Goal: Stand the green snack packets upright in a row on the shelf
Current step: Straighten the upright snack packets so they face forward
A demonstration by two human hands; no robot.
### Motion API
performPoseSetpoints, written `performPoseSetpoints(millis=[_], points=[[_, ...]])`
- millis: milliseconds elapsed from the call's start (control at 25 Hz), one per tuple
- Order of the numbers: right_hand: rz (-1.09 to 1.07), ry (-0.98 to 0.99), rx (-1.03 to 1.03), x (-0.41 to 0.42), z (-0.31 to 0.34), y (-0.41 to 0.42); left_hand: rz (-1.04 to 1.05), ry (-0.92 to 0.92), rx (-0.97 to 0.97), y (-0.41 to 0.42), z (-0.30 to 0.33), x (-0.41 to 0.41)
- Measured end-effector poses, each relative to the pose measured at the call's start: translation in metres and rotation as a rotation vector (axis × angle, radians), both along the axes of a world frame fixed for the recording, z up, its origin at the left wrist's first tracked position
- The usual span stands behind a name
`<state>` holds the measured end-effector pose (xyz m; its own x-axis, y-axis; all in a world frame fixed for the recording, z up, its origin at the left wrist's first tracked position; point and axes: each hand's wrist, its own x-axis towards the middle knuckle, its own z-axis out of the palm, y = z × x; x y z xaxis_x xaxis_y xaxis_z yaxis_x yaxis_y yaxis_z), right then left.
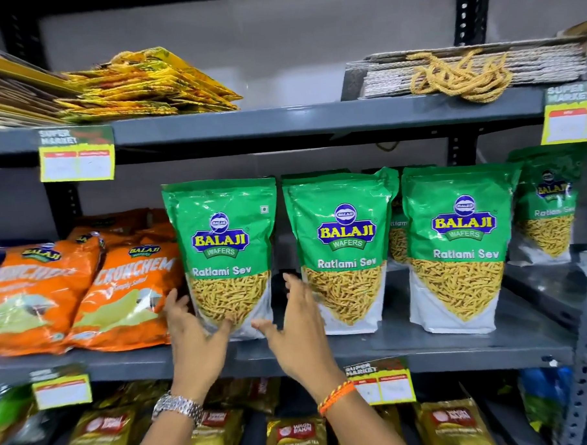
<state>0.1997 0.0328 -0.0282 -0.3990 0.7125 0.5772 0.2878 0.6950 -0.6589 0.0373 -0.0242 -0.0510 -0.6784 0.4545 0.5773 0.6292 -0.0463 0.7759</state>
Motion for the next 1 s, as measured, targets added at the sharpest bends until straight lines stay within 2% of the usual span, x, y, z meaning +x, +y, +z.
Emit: performPoseSetpoints(millis=[120,280,680,1000], points=[[0.058,-0.059,-0.123,-0.021,-0.001,0.012,-0.071,-0.002,-0.092,0.001,-0.001,-0.012],[0.05,-0.09,-0.205,-0.033,0.0,0.025,-0.097,0.059,-0.125,0.003,-0.002,-0.018],[-0.039,-0.132,-0.175,-0.036,-0.003,0.033,-0.095,0.098,-0.132,0.012,0.001,-0.017],[-0.012,-0.153,-0.194,-0.035,-0.002,0.029,-0.083,0.058,-0.116,0.007,-0.002,-0.019]])
